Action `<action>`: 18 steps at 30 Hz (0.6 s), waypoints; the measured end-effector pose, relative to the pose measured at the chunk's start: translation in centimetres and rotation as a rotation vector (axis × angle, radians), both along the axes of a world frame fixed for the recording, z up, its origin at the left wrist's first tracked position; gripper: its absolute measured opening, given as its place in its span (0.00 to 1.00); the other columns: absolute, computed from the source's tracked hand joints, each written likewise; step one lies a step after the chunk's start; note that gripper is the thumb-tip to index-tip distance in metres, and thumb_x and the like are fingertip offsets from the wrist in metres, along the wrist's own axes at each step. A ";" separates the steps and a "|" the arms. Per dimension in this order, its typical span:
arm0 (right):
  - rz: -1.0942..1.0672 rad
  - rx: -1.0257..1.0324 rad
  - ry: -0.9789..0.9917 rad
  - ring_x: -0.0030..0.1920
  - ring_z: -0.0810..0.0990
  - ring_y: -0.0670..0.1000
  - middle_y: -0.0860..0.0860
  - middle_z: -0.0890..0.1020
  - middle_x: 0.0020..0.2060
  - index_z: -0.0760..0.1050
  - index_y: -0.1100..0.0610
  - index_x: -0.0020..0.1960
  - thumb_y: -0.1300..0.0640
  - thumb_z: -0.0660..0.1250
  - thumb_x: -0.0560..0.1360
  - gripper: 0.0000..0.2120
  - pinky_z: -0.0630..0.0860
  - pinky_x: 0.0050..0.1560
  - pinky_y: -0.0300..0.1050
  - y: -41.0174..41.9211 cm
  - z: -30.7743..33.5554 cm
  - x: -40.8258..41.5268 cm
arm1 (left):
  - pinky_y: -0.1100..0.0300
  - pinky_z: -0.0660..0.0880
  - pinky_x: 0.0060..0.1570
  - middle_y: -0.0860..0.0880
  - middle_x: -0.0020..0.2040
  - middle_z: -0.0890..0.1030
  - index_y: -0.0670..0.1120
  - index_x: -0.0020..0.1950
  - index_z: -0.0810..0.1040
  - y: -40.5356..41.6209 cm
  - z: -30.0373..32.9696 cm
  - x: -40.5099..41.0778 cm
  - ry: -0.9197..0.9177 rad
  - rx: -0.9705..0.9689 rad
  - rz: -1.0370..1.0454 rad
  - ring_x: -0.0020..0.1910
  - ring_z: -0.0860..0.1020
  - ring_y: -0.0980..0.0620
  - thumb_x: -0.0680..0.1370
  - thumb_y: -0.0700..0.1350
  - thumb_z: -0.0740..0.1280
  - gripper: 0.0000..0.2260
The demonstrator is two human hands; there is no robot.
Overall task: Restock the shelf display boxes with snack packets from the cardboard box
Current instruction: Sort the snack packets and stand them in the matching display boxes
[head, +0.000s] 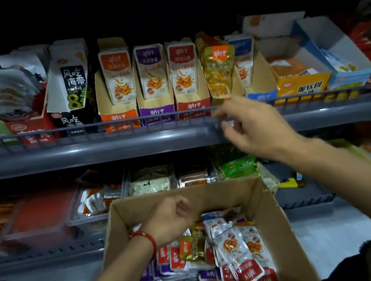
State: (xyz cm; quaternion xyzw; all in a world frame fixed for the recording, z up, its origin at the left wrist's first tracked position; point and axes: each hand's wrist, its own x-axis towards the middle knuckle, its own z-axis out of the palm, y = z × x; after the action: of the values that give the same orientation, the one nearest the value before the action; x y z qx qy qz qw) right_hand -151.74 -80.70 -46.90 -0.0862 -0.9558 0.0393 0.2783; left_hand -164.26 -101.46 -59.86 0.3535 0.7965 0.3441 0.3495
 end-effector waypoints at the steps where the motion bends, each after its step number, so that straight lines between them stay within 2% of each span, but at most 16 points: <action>1: 0.017 -0.014 -0.051 0.43 0.71 0.41 0.41 0.74 0.48 0.78 0.52 0.59 0.58 0.66 0.79 0.09 0.75 0.42 0.43 -0.8 -1.7 0.8 | 0.62 0.78 0.48 0.52 0.47 0.81 0.53 0.49 0.78 0.0 -1.0 0.0 0.041 -0.073 -0.043 0.47 0.80 0.55 0.76 0.38 0.71 0.09; 3: 0.027 -0.043 -0.177 0.39 0.72 0.42 0.42 0.78 0.48 0.79 0.50 0.59 0.56 0.65 0.79 0.09 0.78 0.39 0.46 -1.7 -4.9 2.0 | 0.63 0.77 0.43 0.53 0.47 0.83 0.54 0.50 0.78 0.0 -3.1 -0.2 0.074 -0.183 -0.102 0.44 0.80 0.56 0.75 0.41 0.72 0.09; 4: 0.027 -0.058 -0.249 0.38 0.75 0.44 0.43 0.80 0.50 0.79 0.49 0.59 0.54 0.65 0.80 0.10 0.80 0.40 0.48 -2.0 -6.3 2.4 | 0.62 0.79 0.44 0.52 0.48 0.83 0.54 0.50 0.79 0.0 -4.1 -0.2 0.070 -0.213 -0.118 0.45 0.81 0.55 0.75 0.41 0.72 0.09; 6: 0.037 -0.084 -0.376 0.45 0.81 0.48 0.46 0.81 0.54 0.78 0.49 0.61 0.53 0.63 0.80 0.11 0.81 0.44 0.50 -2.2 -8.3 2.8 | 0.64 0.79 0.49 0.53 0.51 0.83 0.53 0.52 0.82 0.0 -6.2 -0.2 0.117 -0.259 -0.134 0.49 0.81 0.54 0.75 0.42 0.73 0.09; 7: 0.044 -0.102 -0.420 0.47 0.81 0.49 0.46 0.81 0.55 0.78 0.49 0.62 0.53 0.62 0.81 0.12 0.81 0.46 0.50 -2.2 -8.9 2.8 | 0.67 0.76 0.49 0.52 0.54 0.83 0.53 0.55 0.82 -0.1 -7.2 -0.2 0.199 -0.298 -0.152 0.52 0.81 0.54 0.76 0.43 0.72 0.09; 8: 0.054 -0.114 -0.445 0.49 0.81 0.48 0.46 0.82 0.55 0.78 0.49 0.62 0.53 0.62 0.81 0.12 0.80 0.47 0.48 -2.2 -9.2 2.7 | 0.66 0.75 0.52 0.51 0.59 0.82 0.53 0.60 0.82 -0.2 -8.2 -0.2 0.323 -0.343 -0.198 0.57 0.79 0.52 0.77 0.45 0.70 0.12; 10: 0.066 -0.129 -0.469 0.48 0.80 0.48 0.46 0.82 0.54 0.79 0.49 0.60 0.53 0.63 0.81 0.10 0.79 0.46 0.46 -1.9 -9.8 2.5 | 0.58 0.70 0.65 0.49 0.70 0.75 0.52 0.70 0.76 -0.3 -9.9 -0.1 0.541 -0.418 -0.350 0.69 0.72 0.47 0.79 0.49 0.67 0.18; 12: 0.068 -0.160 -0.493 0.49 0.80 0.48 0.46 0.83 0.54 0.79 0.48 0.59 0.53 0.64 0.80 0.10 0.79 0.47 0.47 -1.7 -10.4 2.4 | 0.51 0.67 0.69 0.48 0.75 0.70 0.51 0.76 0.68 -0.3 -11.1 0.1 0.641 -0.470 -0.468 0.73 0.66 0.44 0.80 0.53 0.66 0.24; 13: 0.069 -0.183 -0.509 0.49 0.80 0.48 0.46 0.83 0.54 0.80 0.48 0.59 0.52 0.64 0.80 0.10 0.80 0.48 0.49 -1.7 -10.6 2.4 | 0.50 0.67 0.68 0.47 0.74 0.70 0.50 0.77 0.67 -0.2 -11.4 0.2 0.667 -0.495 -0.495 0.72 0.65 0.43 0.80 0.54 0.66 0.27; 15: 0.077 -0.210 -0.535 0.49 0.81 0.49 0.46 0.84 0.52 0.80 0.48 0.57 0.52 0.64 0.79 0.10 0.81 0.48 0.52 -1.7 -11.1 2.3 | 0.52 0.69 0.65 0.46 0.70 0.74 0.49 0.75 0.69 0.0 -11.6 -0.1 0.703 -0.470 -0.466 0.69 0.68 0.44 0.77 0.54 0.70 0.28; 17: 0.087 -0.228 -0.575 0.47 0.82 0.49 0.46 0.84 0.50 0.81 0.48 0.56 0.53 0.64 0.79 0.09 0.81 0.47 0.52 -1.9 -11.3 2.2 | 0.56 0.72 0.61 0.48 0.62 0.79 0.52 0.70 0.75 0.2 -11.1 -0.3 0.676 -0.347 -0.330 0.62 0.73 0.48 0.75 0.50 0.73 0.23; 18: 0.094 -0.230 -0.588 0.46 0.81 0.48 0.46 0.84 0.49 0.81 0.48 0.56 0.53 0.65 0.79 0.09 0.81 0.47 0.51 -1.9 -11.4 2.1 | 0.58 0.74 0.57 0.49 0.58 0.81 0.53 0.66 0.78 0.4 -10.4 -0.3 0.596 -0.279 -0.226 0.57 0.77 0.49 0.75 0.47 0.74 0.19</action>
State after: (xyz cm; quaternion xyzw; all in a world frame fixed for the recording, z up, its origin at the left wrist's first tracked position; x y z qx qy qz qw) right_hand -149.65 -82.57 -58.29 -0.0804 -0.9875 0.1335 -0.0239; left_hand -164.55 -101.06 -70.23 0.4734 0.8587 0.0728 0.1822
